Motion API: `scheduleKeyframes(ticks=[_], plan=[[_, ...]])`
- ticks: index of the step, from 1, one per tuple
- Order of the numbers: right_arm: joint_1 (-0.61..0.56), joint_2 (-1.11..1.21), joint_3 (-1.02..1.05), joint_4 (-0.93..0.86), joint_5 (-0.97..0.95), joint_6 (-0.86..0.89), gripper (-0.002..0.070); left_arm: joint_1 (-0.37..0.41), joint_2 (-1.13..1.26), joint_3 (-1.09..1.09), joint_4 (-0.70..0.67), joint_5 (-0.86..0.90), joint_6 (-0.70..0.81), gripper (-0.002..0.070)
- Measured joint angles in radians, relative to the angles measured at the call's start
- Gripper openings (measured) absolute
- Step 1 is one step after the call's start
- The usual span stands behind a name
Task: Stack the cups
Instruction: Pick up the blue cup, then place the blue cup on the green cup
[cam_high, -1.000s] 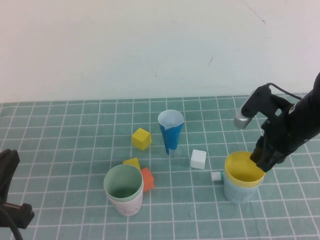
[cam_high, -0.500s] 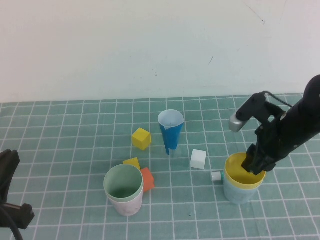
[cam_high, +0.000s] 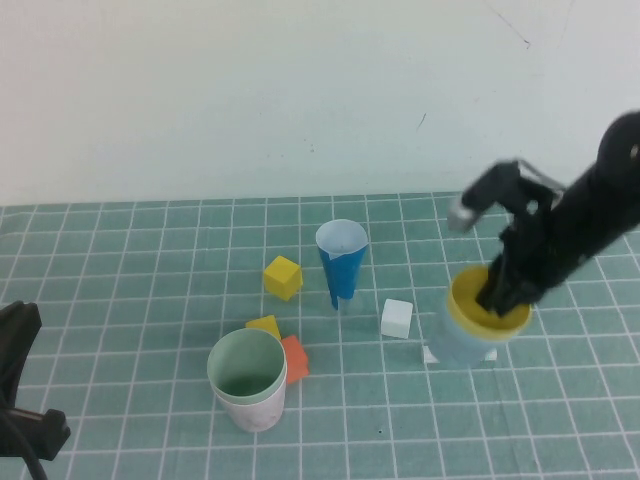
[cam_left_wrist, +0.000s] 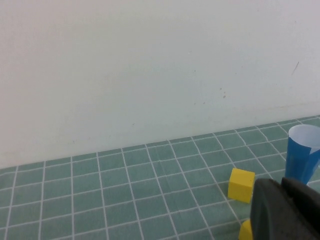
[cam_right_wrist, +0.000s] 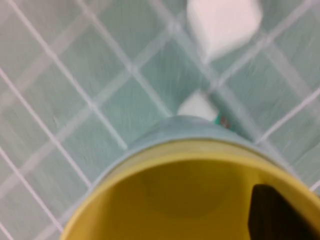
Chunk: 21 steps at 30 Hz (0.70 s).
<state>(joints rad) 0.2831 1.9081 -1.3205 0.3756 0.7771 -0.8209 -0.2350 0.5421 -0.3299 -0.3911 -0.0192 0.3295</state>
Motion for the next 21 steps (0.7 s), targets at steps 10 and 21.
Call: scheduleKeyframes(ticks=[10, 21], plan=[[0.197, -0.065, -0.315, 0.133, 0.045, -0.011, 0.0041, 0.000, 0.000, 0.000, 0.000, -0.002, -0.001, -0.0001], [0.360, 0.175, -0.463, 0.060, 0.071, 0.034, 0.0041, 0.000, 0.000, 0.000, 0.000, -0.004, -0.001, -0.0001]])
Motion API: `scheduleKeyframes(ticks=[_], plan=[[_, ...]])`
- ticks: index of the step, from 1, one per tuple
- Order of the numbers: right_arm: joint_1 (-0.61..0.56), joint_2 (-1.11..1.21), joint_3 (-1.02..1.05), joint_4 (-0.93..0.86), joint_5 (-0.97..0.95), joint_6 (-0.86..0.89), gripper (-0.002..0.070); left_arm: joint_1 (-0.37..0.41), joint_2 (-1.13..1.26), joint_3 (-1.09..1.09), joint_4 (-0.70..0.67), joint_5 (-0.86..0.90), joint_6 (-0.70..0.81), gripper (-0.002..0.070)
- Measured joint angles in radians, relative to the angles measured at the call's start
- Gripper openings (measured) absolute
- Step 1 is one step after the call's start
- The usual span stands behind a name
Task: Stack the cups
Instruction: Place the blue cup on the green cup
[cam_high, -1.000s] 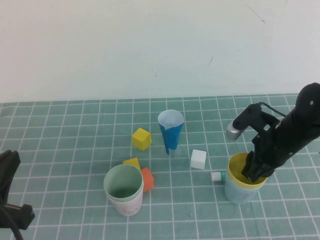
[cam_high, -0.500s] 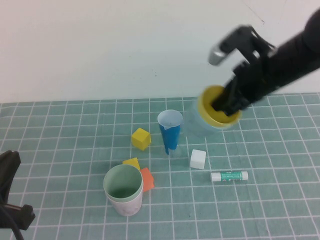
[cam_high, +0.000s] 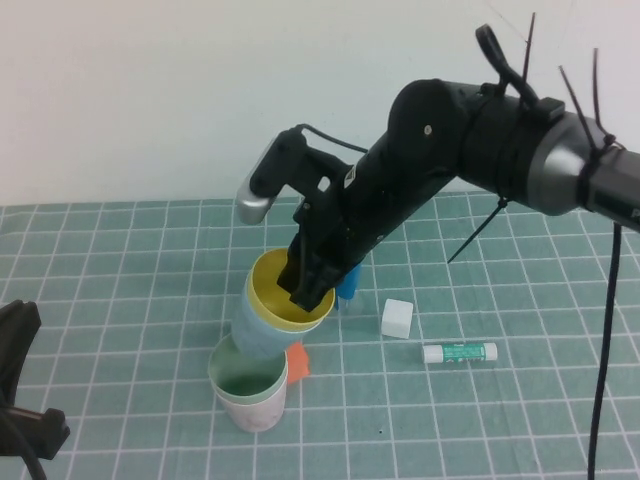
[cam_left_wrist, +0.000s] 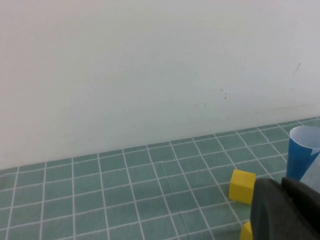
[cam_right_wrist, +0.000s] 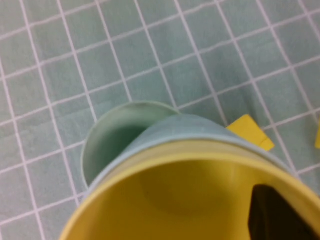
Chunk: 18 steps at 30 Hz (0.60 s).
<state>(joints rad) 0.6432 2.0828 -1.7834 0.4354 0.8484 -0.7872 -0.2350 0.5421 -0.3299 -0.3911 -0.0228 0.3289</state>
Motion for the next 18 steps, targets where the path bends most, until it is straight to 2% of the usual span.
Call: scheduleKeyframes(ticks=[18], plan=[[0.000, 0.064, -0.038, 0.024, 0.062, -0.096, 0.0040, 0.000, 0.000, 0.000, 0.000, -0.010, 0.000, -0.0001]])
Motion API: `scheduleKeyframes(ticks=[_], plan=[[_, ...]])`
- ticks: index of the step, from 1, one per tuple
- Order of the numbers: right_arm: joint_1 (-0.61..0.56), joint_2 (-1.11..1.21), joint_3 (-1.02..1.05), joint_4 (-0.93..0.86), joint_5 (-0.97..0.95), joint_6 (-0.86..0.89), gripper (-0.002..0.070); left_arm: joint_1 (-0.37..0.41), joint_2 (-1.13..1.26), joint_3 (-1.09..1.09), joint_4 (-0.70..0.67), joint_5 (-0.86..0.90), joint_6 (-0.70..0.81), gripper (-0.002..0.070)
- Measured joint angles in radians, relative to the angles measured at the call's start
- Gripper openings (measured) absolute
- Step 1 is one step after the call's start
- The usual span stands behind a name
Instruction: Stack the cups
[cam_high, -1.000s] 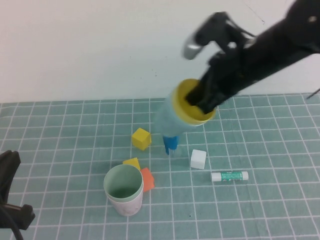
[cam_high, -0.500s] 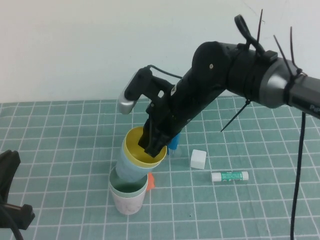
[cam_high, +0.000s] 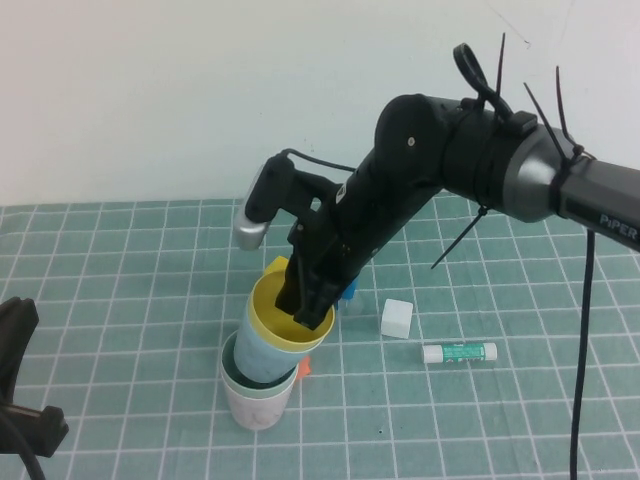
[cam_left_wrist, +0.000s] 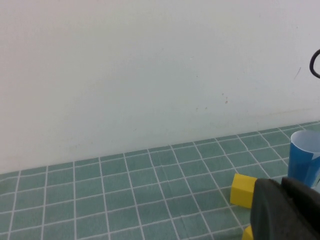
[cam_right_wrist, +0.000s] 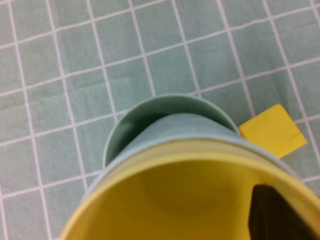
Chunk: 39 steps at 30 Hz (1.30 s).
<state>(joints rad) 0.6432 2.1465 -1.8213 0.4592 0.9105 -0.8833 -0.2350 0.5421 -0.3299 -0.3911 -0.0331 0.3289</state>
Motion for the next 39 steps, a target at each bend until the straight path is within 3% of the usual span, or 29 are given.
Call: scheduleKeyframes(ticks=[9, 17, 24, 28, 33, 35, 39], plan=[[0.004, 0.034, -0.002, 0.021, 0.008, -0.043, 0.0059, 0.000, 0.000, 0.000, 0.000, 0.000, 0.000, -0.0001], [0.005, 0.039, -0.002, 0.108, 0.002, -0.058, 0.0258, 0.000, 0.000, 0.000, 0.004, -0.002, 0.000, -0.0001], [0.006, 0.039, -0.034, 0.125, 0.006, -0.064, 0.0293, 0.000, 0.000, 0.000, 0.008, -0.002, 0.000, -0.0001], [0.006, 0.027, -0.103, 0.101, 0.030, -0.066, 0.0254, 0.000, 0.000, 0.000, 0.008, 0.005, 0.011, -0.0001], [0.006, -0.019, -0.227, -0.033, 0.129, -0.052, 0.0088, 0.000, 0.000, 0.000, 0.008, 0.009, 0.030, -0.0001], [0.006, -0.052, -0.271, -0.141, 0.180, -0.023, 0.0039, 0.000, 0.000, 0.000, 0.008, 0.009, 0.030, -0.0001], [0.006, -0.133, -0.297, -0.425, 0.284, 0.077, 0.0011, 0.000, 0.000, 0.000, 0.008, 0.011, 0.030, -0.0001]])
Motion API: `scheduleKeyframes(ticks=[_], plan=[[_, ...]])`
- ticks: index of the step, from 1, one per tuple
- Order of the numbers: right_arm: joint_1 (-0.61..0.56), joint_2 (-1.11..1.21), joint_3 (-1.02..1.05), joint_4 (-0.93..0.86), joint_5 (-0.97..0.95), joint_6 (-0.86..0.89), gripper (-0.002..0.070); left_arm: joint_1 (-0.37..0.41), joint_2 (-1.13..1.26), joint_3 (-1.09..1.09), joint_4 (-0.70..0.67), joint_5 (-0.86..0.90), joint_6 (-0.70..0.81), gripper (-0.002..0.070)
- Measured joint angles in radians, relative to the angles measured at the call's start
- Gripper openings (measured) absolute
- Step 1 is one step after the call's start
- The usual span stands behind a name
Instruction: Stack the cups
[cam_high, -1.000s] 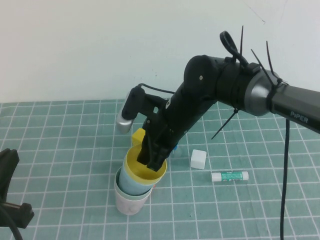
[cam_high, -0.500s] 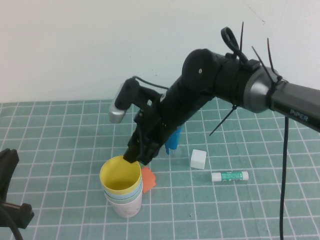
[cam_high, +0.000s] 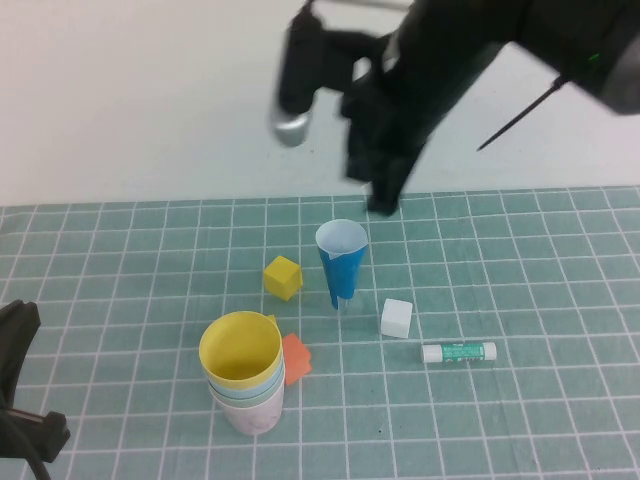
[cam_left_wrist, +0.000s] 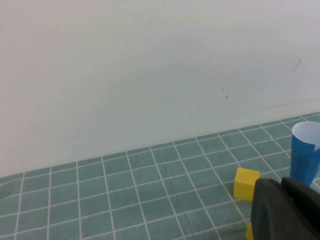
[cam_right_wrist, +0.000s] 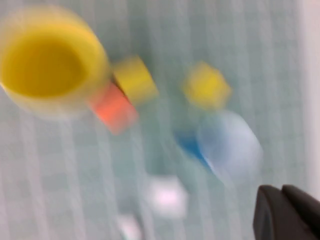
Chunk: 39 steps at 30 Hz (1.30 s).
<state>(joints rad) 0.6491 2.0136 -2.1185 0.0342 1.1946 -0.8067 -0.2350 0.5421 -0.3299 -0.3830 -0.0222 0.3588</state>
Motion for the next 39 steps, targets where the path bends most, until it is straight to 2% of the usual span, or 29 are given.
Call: scheduleKeyframes(ticks=[4, 7, 12, 17, 30, 39], plan=[[-0.016, -0.081, 0.022, -0.255, 0.039, 0.107, 0.0006, 0.000, 0.000, 0.000, 0.000, 0.000, 0.000, -0.0001], [-0.067, -0.159, 0.110, -0.300, 0.041, 0.144, 0.0005, 0.000, 0.000, 0.000, 0.000, 0.000, 0.000, -0.0001], [-0.176, -0.324, 0.359, -0.300, 0.040, 0.179, 0.0002, 0.000, 0.000, 0.000, 0.000, 0.000, 0.000, -0.0001], [-0.229, -0.550, 0.670, -0.286, -0.111, 0.209, 0.0001, 0.000, 0.000, 0.000, -0.020, 0.002, 0.000, -0.0001], [-0.237, -1.127, 1.439, -0.184, -0.720, 0.373, 0.0000, 0.000, 0.000, 0.000, -0.044, 0.022, 0.000, -0.0001], [-0.237, -1.357, 1.719, -0.161, -0.775, 0.474, 0.0000, 0.000, 0.000, 0.000, -0.044, 0.036, 0.000, -0.0001]])
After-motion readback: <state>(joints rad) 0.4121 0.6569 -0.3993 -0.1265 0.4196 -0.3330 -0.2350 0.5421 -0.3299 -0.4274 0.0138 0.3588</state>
